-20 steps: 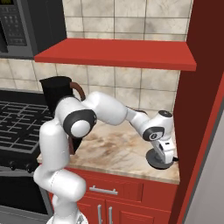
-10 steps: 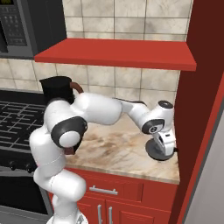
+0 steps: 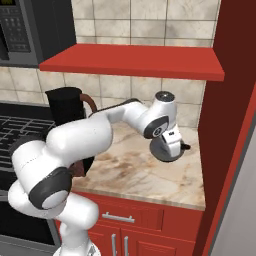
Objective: Close the lid blender by securely placing the lid on top.
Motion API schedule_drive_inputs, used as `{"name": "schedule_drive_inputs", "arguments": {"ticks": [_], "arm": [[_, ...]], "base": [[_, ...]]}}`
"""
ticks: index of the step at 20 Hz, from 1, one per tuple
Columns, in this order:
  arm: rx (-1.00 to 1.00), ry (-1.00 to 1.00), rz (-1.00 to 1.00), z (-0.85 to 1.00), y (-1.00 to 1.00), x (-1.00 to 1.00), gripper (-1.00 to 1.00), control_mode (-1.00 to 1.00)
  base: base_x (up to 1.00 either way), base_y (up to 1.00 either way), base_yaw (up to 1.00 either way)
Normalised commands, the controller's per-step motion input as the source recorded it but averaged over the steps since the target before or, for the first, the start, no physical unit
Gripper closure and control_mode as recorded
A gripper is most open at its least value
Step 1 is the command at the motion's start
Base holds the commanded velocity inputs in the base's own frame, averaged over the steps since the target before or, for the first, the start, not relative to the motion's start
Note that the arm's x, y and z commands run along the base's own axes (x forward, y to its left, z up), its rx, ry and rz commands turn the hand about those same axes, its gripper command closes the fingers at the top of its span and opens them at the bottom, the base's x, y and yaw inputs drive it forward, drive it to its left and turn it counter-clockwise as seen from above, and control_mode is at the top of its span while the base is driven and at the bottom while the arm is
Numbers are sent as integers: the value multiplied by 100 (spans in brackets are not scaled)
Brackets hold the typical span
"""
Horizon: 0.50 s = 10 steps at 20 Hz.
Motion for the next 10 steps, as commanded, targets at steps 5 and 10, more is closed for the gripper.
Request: {"name": "schedule_drive_inputs", "arguments": {"ticks": [5, 10], "arm": [[-7, -9, 0, 99, 94, 0, 100, -100], [-7, -11, 8, 97, 84, -1, 100, -100]], "base": [[0, 0, 0], [0, 0, 0]]}}
